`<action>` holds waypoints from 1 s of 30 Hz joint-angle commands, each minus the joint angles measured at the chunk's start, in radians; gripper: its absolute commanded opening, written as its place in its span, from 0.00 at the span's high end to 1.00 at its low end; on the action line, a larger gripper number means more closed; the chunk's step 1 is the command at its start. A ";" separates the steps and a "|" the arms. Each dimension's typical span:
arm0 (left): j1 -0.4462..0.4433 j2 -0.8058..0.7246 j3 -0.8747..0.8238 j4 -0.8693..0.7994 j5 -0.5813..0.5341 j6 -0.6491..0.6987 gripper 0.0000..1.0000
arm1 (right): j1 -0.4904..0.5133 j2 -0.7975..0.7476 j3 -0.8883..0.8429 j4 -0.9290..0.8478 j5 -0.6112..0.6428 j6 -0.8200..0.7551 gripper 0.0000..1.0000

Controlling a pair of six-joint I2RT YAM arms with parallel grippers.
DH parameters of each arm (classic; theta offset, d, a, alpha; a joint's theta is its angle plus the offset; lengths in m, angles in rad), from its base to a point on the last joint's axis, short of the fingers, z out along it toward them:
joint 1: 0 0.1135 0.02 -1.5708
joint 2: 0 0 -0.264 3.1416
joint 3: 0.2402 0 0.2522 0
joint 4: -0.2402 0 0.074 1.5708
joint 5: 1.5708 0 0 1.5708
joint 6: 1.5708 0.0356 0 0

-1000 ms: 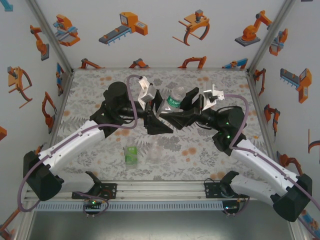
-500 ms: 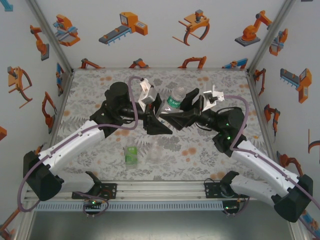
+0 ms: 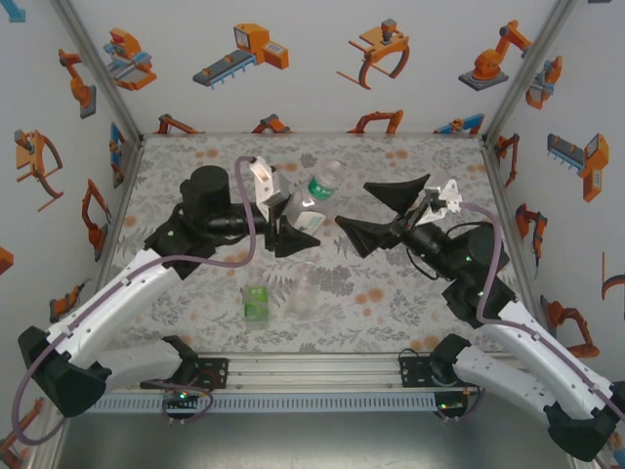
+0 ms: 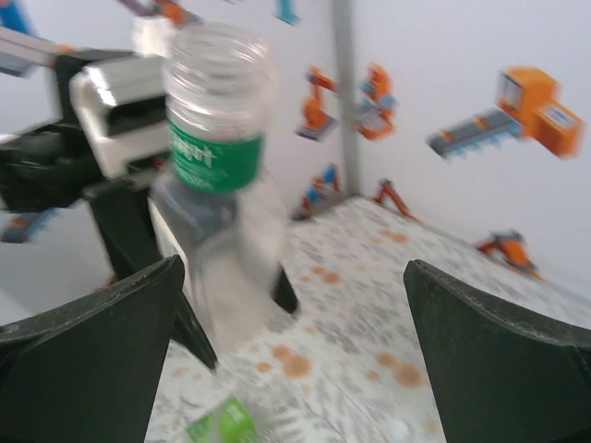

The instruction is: Screw on the bottle caps

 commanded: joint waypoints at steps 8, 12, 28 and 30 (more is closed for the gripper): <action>0.312 -0.135 -0.112 -0.066 -0.110 -0.050 1.00 | -0.086 0.233 0.169 -0.621 0.381 -0.062 0.10; 0.396 -0.133 -0.104 -0.167 -0.111 -0.028 1.00 | -0.122 0.361 0.192 -0.659 0.340 -0.019 0.11; 0.459 -0.269 -0.349 -0.018 -0.252 0.089 1.00 | -0.297 0.863 0.351 -0.845 0.280 0.128 0.19; 0.459 -0.285 -0.359 -0.017 -0.276 0.095 1.00 | -0.298 0.916 0.376 -0.839 0.273 0.117 0.20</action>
